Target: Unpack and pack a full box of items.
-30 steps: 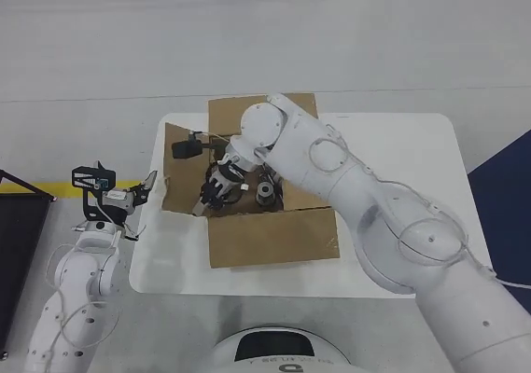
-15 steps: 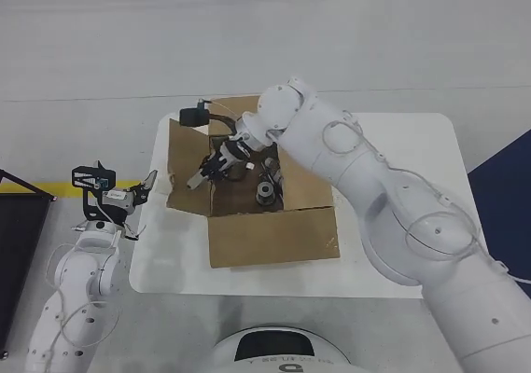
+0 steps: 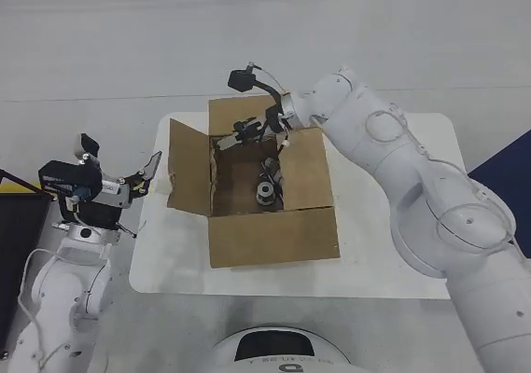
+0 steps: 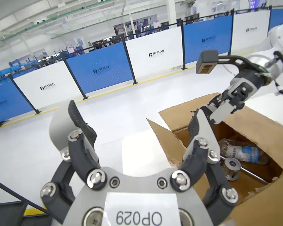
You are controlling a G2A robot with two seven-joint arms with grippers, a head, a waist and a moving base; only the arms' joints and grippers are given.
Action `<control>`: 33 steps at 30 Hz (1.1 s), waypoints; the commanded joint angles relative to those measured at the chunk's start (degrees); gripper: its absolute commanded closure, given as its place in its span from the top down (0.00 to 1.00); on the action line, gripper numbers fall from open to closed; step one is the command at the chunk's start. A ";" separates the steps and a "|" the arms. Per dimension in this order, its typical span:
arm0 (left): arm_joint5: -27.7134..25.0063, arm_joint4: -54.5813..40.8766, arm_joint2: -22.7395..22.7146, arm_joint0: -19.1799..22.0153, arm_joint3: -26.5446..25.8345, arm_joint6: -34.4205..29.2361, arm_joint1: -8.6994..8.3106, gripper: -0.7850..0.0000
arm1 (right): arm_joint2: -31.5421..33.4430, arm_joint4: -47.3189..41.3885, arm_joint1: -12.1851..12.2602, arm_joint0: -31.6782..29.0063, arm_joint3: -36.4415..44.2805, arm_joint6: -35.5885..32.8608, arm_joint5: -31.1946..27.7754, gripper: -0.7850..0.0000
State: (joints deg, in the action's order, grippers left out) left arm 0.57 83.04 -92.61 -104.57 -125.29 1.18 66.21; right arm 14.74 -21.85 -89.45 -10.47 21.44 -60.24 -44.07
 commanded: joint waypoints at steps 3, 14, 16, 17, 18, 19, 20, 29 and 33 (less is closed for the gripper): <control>4.37 11.69 7.60 5.16 4.59 -6.37 0.50 1.00 | 0.47 -0.35 5.23 -0.96 0.96 4.26 -4.26 0.82; 8.90 17.74 13.70 11.82 19.12 -12.36 1.72 1.00 | 1.72 -0.82 21.17 -5.12 12.08 13.95 -13.93 0.99; 9.22 18.15 13.38 12.16 21.11 -12.70 1.79 1.00 | 3.23 -1.18 24.44 -5.81 16.23 13.95 -13.93 1.00; 9.49 18.62 13.55 12.41 21.99 -12.78 1.86 1.00 | 4.24 -1.17 26.08 -6.35 18.30 13.95 -13.93 1.00; 9.31 18.63 14.01 12.67 22.96 -13.04 1.96 1.00 | 5.35 -1.11 27.72 -7.05 20.07 13.95 -13.93 1.00; 8.80 18.41 14.56 12.97 23.83 -13.26 2.06 1.00 | 6.52 -1.24 29.28 -7.90 21.68 13.95 -13.93 1.00; 8.56 18.48 15.04 13.39 24.61 -13.35 2.16 1.00 | 7.63 -1.37 30.73 -8.85 23.39 13.95 -13.93 1.00; 7.93 21.91 20.97 19.18 31.68 -16.14 3.39 1.00 | 15.15 -3.66 40.00 -17.94 32.98 12.74 -12.72 1.00; 8.24 23.44 23.37 21.36 33.26 -17.68 4.01 1.00 | 18.18 -5.42 42.38 -21.36 34.95 11.60 -11.29 1.00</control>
State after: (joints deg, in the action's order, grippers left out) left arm 8.66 106.11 -69.93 -83.76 -92.33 -16.13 70.05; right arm 32.08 -26.74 -47.65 -30.93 55.92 -48.34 -55.73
